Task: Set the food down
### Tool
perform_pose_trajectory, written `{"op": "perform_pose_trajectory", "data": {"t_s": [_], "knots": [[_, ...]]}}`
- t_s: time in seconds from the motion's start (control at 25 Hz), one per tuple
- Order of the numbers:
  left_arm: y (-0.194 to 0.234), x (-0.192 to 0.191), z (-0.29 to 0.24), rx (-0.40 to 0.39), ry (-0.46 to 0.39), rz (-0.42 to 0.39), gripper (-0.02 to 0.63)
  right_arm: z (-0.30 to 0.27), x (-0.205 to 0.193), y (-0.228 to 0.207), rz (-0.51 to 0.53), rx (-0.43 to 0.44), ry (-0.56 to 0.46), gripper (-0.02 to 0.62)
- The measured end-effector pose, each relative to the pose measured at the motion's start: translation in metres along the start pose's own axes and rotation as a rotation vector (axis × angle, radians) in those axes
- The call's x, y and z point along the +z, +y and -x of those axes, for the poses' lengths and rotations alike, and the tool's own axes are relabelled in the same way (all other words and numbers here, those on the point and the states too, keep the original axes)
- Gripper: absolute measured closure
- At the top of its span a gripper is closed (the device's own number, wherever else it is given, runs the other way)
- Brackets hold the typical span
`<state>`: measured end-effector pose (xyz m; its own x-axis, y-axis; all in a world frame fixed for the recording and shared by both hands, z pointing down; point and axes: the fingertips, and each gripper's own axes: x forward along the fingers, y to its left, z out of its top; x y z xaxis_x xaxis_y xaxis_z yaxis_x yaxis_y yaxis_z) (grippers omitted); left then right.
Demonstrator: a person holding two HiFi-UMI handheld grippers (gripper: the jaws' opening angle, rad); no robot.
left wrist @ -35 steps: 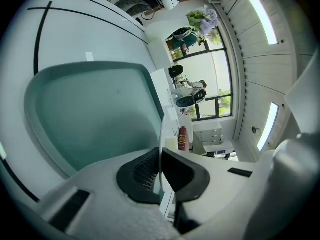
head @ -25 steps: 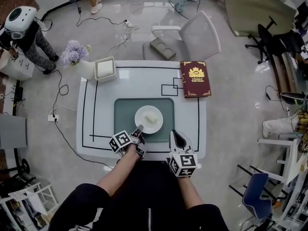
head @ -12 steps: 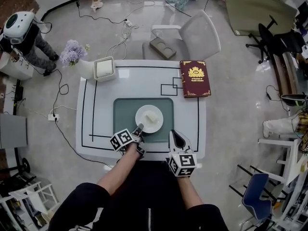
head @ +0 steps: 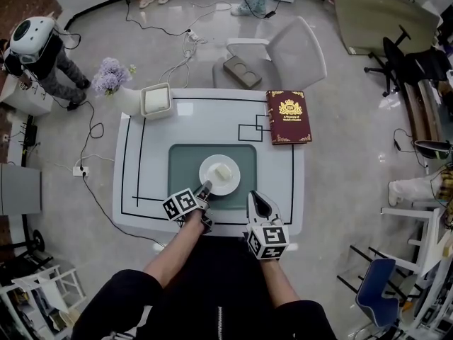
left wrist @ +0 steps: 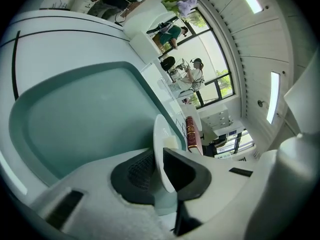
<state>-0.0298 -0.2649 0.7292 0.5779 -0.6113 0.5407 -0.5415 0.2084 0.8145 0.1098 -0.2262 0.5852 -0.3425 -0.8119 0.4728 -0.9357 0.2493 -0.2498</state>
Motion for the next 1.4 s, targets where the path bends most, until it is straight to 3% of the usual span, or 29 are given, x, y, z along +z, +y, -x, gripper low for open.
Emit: {"op": "perform_pose_trajectory", "data": {"t_s": [0.12, 0.24, 0.4, 0.56, 0.76, 1.16, 1.4], "knots": [[-0.002, -0.002, -0.001, 0.005, 0.03, -0.031, 0.494, 0.0, -0.001, 0.0, -0.002, 0.003, 0.0, 0.583], [-0.005, -0.003, -0.001, 0.011, 0.041, -0.067, 0.465, 0.0, -0.001, 0.0, -0.004, 0.009, 0.0, 0.583], [-0.006, -0.008, -0.002, 0.043, 0.094, -0.236, 0.386, 0.0, -0.001, 0.003, -0.005, 0.015, -0.003, 0.583], [-0.002, -0.01, 0.0, 0.092, 0.12, -0.363, 0.364, 0.0, -0.003, 0.005, -0.006, 0.022, -0.004, 0.583], [0.003, -0.007, 0.002, 0.129, 0.118, -0.393, 0.356, 0.001, -0.004, 0.006, -0.011, 0.026, -0.002, 0.583], [0.003, 0.002, 0.012, 0.118, 0.074, -0.384, 0.356, 0.001, -0.004, 0.014, 0.001, 0.042, 0.0, 0.583], [-0.039, 0.02, 0.041, -0.005, -0.027, -0.485, 0.357, 0.0, 0.004, 0.023, 0.039, 0.054, -0.011, 0.583]]}}
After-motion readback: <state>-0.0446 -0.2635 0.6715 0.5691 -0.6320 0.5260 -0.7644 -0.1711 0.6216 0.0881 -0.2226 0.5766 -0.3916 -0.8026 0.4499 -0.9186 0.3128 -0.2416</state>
